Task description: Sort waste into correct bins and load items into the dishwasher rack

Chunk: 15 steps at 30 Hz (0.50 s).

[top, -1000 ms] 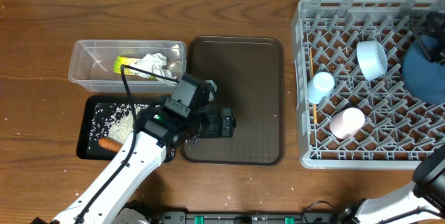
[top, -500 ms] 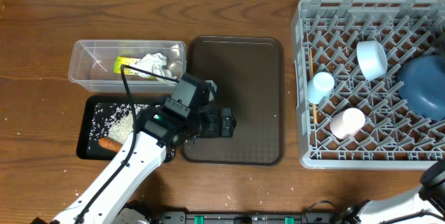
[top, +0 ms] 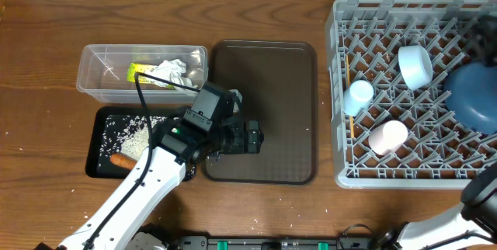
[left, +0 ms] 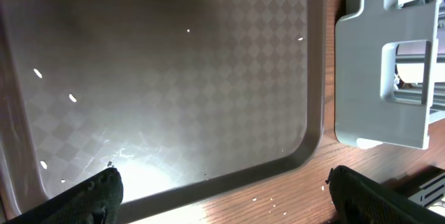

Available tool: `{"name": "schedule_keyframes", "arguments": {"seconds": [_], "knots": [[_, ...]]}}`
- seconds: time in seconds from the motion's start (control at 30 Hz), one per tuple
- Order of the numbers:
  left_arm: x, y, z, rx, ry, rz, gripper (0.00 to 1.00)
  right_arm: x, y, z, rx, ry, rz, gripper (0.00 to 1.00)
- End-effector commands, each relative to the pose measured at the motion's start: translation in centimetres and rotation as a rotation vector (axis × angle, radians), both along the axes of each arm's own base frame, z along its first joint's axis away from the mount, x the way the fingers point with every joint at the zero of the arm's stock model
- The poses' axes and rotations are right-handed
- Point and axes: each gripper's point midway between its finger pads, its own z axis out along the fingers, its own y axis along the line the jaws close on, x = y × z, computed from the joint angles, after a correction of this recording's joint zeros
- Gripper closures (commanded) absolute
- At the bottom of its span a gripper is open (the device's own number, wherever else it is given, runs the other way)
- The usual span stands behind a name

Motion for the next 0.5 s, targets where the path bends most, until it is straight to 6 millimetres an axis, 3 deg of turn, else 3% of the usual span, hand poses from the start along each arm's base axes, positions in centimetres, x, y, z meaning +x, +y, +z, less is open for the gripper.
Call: {"name": "schedule_keyframes", "arguments": {"seconds": [0.0,0.17,0.37,0.47], "knots": [[0.0,0.2,-0.1,0.006,0.006,0.015,0.04,0.7,0.4,-0.8,-0.005,0.016,-0.015,0.01],[0.0,0.2,-0.1,0.006,0.006,0.015,0.04,0.5,0.1,-4.4,-0.048,0.088,-0.071,0.01],[0.0,0.2,-0.1,0.006,0.006,0.015,0.04,-0.2,-0.6,-10.7,-0.244,0.305,-0.206,0.01],[0.0,0.2,-0.1,0.006,0.006,0.015,0.04,0.1,0.3,-10.4,-0.357,0.32,-0.231,0.01]]}}
